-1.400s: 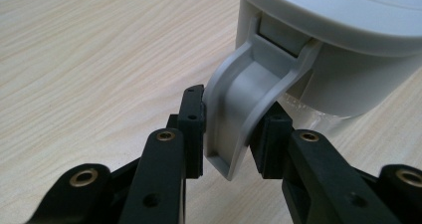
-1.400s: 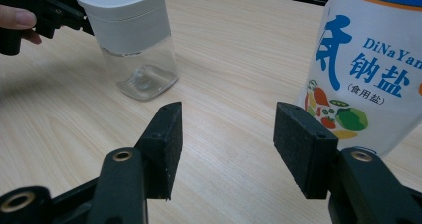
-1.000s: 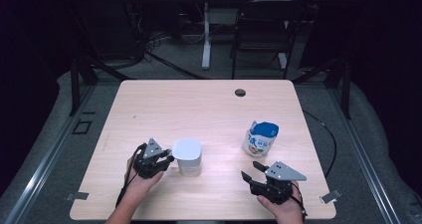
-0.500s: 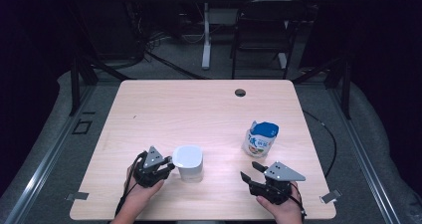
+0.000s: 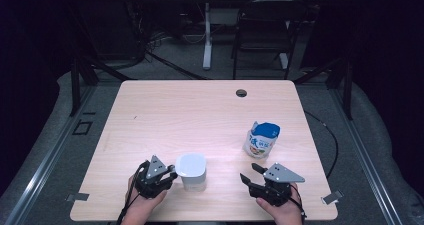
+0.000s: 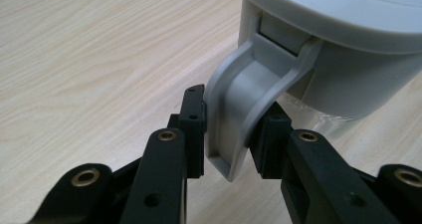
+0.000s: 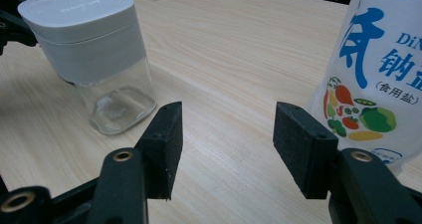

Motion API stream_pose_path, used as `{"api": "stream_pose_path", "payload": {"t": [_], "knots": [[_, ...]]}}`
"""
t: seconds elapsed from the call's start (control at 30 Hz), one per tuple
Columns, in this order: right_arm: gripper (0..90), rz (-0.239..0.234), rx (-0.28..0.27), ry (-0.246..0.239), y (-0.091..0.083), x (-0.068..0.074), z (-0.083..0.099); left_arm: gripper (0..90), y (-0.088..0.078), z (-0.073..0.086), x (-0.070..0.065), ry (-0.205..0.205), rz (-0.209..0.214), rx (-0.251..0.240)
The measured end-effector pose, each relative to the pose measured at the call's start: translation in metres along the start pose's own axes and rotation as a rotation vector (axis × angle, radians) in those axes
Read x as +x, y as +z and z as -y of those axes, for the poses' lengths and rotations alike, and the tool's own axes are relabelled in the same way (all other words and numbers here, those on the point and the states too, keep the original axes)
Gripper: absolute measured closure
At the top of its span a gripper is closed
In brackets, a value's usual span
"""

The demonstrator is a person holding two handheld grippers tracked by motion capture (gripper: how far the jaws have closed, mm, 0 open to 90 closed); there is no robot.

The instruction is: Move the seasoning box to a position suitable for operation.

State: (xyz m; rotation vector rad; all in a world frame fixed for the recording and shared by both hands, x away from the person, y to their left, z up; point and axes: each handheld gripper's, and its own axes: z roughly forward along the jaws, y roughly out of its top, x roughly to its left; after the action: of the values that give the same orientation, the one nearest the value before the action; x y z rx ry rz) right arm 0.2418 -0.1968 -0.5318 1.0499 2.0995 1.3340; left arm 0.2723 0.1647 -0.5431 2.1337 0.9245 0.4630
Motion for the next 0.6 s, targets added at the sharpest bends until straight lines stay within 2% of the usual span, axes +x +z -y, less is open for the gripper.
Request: {"api": "stream_pose_path", "payload": {"t": [0.23,0.4,0.6], "knots": [[45.2,-0.001,0.004,-0.005,0.0016,0.0029,0.0002,71.0,-0.0007,0.0025,-0.0046,0.012,-0.012,-0.005],[45.2,0.000,0.003,-0.008,0.0014,0.0023,0.0004,70.7,-0.0004,0.0043,-0.0042,0.014,-0.002,-0.018],[45.1,0.001,0.010,-0.008,0.0019,0.0031,0.0009,69.7,-0.0017,0.0056,-0.0010,0.007,0.033,-0.021]]}}
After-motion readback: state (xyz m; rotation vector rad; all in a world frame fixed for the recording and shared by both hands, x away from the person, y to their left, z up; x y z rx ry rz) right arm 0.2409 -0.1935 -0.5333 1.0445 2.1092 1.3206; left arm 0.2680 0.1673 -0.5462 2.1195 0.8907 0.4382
